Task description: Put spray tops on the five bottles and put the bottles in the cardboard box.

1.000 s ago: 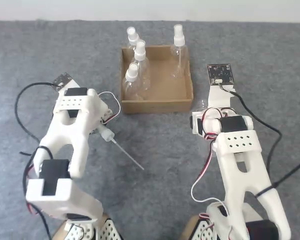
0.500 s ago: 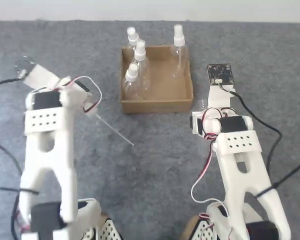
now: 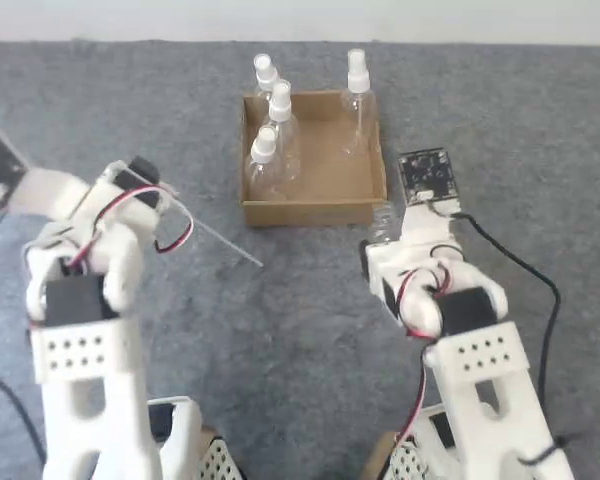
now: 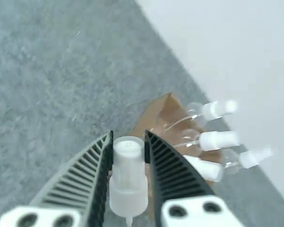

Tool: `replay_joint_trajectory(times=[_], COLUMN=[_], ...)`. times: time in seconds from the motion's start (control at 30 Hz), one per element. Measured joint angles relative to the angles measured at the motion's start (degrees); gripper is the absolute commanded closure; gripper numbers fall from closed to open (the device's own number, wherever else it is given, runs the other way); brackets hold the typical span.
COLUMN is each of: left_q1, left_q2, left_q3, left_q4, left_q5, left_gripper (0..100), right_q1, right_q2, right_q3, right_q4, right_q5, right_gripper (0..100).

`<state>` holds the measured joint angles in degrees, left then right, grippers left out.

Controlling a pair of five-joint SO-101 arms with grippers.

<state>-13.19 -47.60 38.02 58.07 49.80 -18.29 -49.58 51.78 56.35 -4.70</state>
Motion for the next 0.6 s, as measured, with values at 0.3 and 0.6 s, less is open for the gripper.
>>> replay_joint_trajectory(times=[0.3,0.6], left_q1=[-2.8,-4.4], left_q2=[-13.3,-23.0], left_q3=[6.9,8.3], left_q4=[-6.5,-11.4], left_q5=[2.6,4.0], left_gripper=[99,99], right_q1=[-5.9,-8.7], right_q2=[-9.2,-18.0], right_q3=[9.4,16.8], right_q4=[-7.7,-15.2], right_q5=[1.8,4.8], right_gripper=[97.1,97.1])
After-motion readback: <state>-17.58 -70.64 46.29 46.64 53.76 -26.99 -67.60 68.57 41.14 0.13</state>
